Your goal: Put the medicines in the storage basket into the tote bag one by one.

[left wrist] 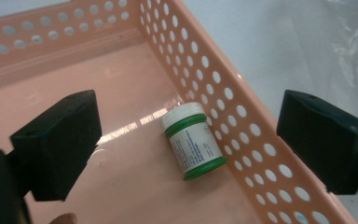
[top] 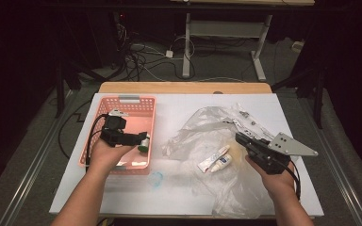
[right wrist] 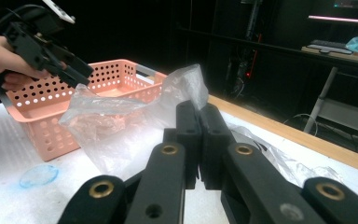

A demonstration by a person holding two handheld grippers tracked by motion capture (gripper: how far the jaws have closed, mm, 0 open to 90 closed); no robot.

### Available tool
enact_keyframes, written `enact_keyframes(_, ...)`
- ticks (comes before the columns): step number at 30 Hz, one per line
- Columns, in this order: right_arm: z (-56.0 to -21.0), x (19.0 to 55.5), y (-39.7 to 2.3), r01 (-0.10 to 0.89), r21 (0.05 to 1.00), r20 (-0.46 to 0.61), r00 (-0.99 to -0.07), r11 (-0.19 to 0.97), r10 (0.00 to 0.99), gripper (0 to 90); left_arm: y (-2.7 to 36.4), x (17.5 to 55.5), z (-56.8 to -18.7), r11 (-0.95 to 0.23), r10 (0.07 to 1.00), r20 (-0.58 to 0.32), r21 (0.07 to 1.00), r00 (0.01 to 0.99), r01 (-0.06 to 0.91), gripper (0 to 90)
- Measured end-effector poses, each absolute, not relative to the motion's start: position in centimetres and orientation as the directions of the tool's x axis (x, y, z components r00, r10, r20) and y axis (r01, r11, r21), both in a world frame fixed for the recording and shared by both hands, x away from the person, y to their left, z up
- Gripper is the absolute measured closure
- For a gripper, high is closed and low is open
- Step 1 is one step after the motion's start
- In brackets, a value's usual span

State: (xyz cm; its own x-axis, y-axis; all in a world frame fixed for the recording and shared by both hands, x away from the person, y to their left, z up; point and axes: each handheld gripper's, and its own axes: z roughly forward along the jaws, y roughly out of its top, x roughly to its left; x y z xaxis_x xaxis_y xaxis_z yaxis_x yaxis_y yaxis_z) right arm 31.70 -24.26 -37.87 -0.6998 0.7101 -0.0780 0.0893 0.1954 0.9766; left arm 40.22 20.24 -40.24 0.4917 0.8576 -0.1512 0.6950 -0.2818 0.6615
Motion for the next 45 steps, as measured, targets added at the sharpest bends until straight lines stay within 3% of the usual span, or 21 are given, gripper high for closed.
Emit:
enact_keyframes(20, -37.9, 31.7, -24.3, 0.094, 0.977, -0.073, -0.7, 0.193, 0.711, 88.9, 18.9, 43.9, -43.4, -0.355, 0.855, -0.229, 0.397, 0.466, 0.846, 35.9)
enact_keyframes(32, -37.8, 31.7, -24.3, 0.09, 0.976, -0.078, -0.699, 0.196, 0.711, 88.9, 17.6, 44.6, -44.8, -0.415, 0.876, -0.136, 0.275, 0.462, 0.867, 52.0)
enact_keyframes(41, -37.8, 31.6, -24.3, 0.088, 0.977, -0.079, -0.7, 0.195, 0.71, 88.9, 17.2, 44.5, -44.7, -0.42, 0.88, -0.102, 0.285, 0.463, 0.861, 53.7)
enact_keyframes(45, -37.8, 31.6, -24.4, 0.085, 0.977, -0.081, -0.696, 0.194, 0.713, 88.9, 17.7, 44.3, -43.8, -0.397, 0.883, -0.116, 0.335, 0.455, 0.855, 53.8)
